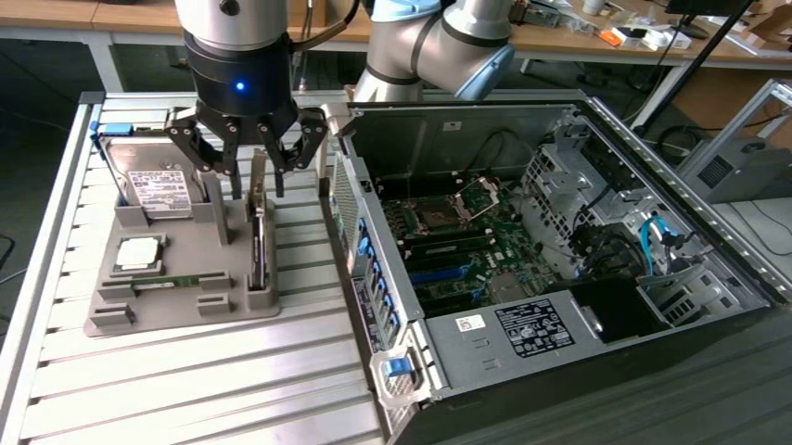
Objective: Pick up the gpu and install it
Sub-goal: 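Pick up the gpu and move the gpu toward the slot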
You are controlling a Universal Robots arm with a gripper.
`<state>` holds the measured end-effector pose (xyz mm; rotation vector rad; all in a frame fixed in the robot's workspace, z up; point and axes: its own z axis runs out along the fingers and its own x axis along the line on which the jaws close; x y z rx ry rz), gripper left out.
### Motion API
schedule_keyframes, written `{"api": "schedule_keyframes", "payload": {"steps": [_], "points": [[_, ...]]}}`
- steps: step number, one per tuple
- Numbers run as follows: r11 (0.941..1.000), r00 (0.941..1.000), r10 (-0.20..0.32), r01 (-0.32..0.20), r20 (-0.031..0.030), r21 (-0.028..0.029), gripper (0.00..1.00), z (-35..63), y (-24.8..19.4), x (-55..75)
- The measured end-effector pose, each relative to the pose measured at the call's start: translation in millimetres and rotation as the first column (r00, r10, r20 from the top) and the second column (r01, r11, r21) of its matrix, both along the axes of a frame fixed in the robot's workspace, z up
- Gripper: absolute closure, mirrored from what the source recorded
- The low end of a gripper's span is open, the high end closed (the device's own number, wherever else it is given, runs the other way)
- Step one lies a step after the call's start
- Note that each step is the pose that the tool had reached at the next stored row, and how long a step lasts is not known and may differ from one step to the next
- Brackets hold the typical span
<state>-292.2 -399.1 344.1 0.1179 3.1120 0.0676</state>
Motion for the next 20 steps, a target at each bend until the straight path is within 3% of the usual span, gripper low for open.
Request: {"api": "schedule_keyframes", "payload": {"steps": [20], "points": [[1.0000, 1.0000, 0.000, 0.000, 0.0000, 0.0000, 0.52, -4.1, 0.0, 0.0]]}}
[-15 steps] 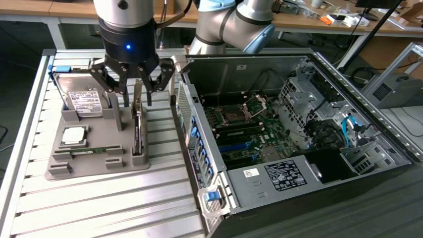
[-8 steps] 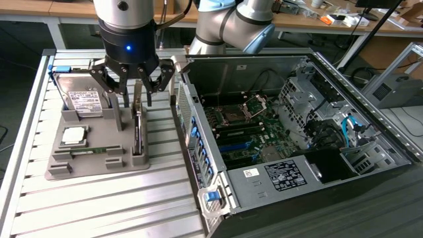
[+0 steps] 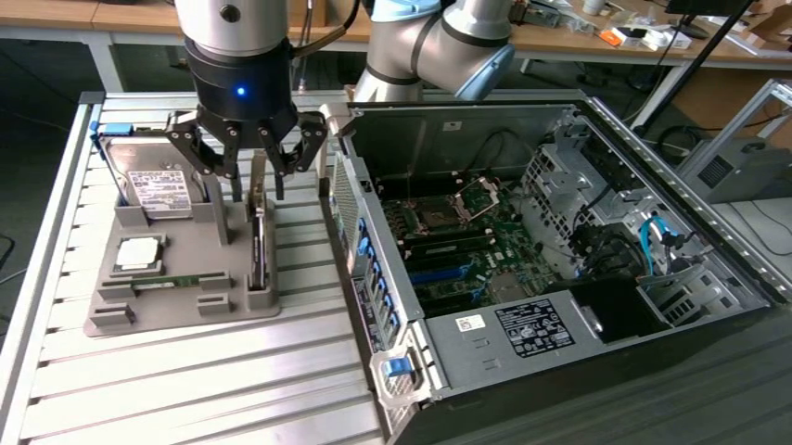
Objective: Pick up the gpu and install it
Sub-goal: 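Pick up the gpu and move the gpu toward the slot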
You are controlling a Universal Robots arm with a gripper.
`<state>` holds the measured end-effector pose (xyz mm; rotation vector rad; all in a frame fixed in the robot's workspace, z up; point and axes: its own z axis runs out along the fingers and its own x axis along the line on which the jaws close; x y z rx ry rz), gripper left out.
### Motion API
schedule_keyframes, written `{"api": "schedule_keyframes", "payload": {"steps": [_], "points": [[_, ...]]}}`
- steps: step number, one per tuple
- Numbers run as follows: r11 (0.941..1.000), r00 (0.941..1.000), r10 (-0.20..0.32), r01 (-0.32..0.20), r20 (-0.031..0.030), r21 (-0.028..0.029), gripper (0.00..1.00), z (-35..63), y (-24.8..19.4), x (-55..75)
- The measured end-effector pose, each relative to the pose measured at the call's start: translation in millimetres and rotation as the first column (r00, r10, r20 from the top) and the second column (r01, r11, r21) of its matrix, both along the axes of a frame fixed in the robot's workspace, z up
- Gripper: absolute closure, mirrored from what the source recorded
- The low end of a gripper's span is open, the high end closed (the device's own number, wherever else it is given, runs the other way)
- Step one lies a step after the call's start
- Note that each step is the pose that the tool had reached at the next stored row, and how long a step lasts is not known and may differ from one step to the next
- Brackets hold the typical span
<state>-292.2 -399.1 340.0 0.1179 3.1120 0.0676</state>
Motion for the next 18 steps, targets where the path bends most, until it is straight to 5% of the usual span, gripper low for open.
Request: {"api": "schedule_keyframes", "payload": {"steps": [18], "points": [[1.0000, 1.0000, 0.000, 0.000, 0.0000, 0.0000, 0.52, -3.9, 0.0, 0.0]]}}
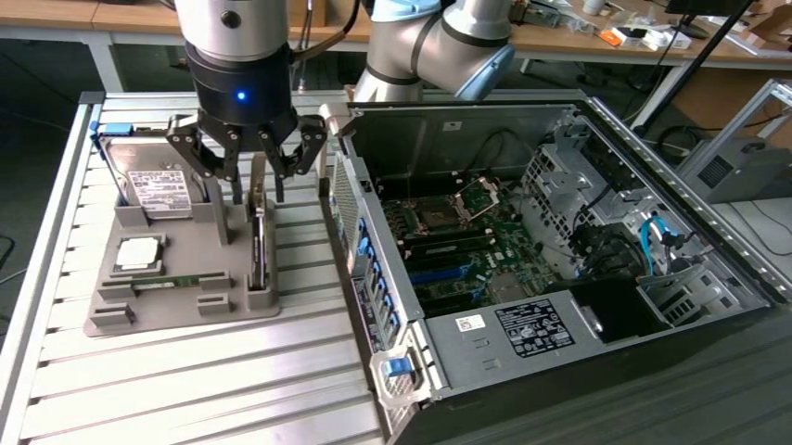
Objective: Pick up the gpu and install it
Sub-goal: 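Pick up the gpu and move the gpu toward the slot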
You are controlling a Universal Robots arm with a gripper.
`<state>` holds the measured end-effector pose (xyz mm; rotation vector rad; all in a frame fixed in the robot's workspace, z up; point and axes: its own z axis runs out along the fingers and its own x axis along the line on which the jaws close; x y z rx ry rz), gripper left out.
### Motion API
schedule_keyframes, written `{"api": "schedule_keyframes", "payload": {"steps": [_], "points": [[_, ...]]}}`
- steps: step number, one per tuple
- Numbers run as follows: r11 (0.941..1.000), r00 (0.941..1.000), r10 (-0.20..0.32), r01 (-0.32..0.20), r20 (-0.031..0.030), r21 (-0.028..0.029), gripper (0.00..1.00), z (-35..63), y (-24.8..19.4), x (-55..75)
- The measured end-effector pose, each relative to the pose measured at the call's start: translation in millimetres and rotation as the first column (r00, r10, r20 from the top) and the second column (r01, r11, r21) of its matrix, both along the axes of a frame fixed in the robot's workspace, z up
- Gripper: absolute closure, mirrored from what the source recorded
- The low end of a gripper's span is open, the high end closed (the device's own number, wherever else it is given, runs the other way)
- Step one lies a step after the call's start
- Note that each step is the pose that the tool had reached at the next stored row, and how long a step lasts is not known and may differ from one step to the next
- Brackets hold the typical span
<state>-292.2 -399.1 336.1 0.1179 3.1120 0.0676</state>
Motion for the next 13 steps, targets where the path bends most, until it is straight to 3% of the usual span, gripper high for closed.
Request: {"api": "schedule_keyframes", "payload": {"steps": [13], "points": [[1.0000, 1.0000, 0.000, 0.000, 0.0000, 0.0000, 0.52, -2.8, 0.0, 0.0]]}}
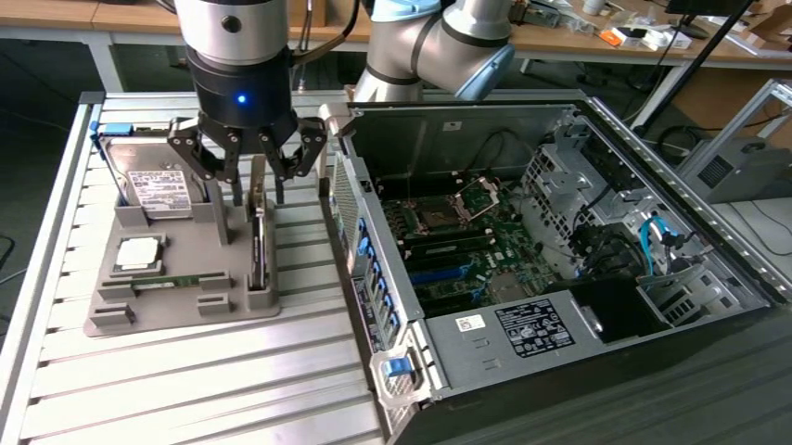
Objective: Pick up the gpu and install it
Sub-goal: 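Pick up the gpu and move the gpu toward the slot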
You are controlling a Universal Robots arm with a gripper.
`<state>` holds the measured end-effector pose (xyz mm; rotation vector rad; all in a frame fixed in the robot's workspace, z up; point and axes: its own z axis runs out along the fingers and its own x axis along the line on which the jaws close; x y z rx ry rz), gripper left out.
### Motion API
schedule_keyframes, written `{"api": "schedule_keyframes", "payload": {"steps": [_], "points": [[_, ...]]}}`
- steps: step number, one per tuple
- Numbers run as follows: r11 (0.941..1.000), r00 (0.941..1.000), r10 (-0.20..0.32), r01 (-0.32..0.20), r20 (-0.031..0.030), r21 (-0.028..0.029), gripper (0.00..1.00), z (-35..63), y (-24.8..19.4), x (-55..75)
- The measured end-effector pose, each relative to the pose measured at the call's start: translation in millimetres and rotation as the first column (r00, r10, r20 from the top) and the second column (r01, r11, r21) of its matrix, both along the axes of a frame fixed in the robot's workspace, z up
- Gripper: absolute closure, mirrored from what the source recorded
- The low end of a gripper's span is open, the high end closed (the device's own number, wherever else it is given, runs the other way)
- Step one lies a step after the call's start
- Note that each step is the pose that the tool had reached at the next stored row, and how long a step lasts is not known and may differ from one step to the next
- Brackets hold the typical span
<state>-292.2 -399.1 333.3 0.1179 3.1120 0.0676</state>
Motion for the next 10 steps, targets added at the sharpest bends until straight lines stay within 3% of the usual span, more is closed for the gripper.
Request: {"api": "schedule_keyframes", "payload": {"steps": [8, 10], "points": [[1.0000, 1.0000, 0.000, 0.000, 0.0000, 0.0000, 0.52, -1.3, 0.0, 0.0], [1.0000, 1.0000, 0.000, 0.000, 0.0000, 0.0000, 0.52, -5.4, 0.0, 0.0]]}}
